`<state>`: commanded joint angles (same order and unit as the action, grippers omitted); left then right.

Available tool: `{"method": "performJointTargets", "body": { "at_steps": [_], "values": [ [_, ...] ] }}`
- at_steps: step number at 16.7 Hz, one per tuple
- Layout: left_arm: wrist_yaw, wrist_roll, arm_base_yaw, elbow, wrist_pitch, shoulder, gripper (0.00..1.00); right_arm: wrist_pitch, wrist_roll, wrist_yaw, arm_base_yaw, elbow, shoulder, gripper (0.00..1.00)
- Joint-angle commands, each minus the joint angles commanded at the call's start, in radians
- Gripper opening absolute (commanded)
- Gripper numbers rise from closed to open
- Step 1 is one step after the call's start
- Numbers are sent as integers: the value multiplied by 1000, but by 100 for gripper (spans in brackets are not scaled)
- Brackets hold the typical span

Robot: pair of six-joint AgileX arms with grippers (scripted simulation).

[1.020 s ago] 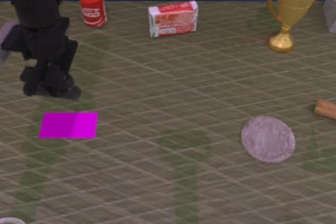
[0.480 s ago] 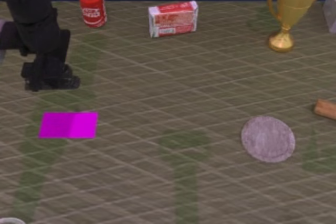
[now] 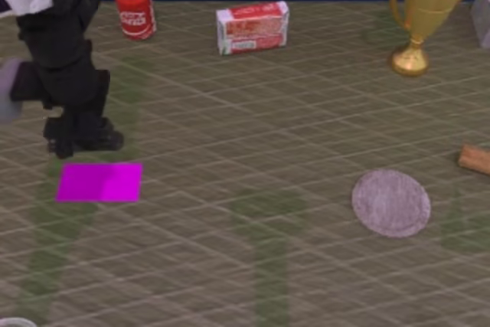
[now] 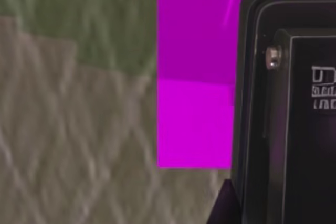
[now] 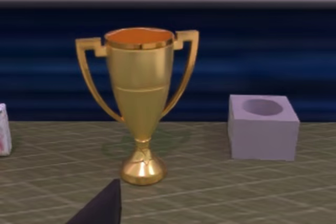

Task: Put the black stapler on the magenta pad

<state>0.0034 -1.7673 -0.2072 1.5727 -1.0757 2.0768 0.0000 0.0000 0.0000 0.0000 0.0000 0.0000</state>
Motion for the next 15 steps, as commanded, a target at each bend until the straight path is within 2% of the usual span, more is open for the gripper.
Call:
{"method": "performJointTargets", "body": {
  "at_steps": [4,9,15],
  "values": [
    [0,6,7,-111,150,39,0,0,0,0,0,0,0,100],
    [1,6,9,-133,178,46,0,0,0,0,0,0,0,100],
    [1,6,9,-133,178,46,45,0,0,0,0,0,0,100]
  ]
}}
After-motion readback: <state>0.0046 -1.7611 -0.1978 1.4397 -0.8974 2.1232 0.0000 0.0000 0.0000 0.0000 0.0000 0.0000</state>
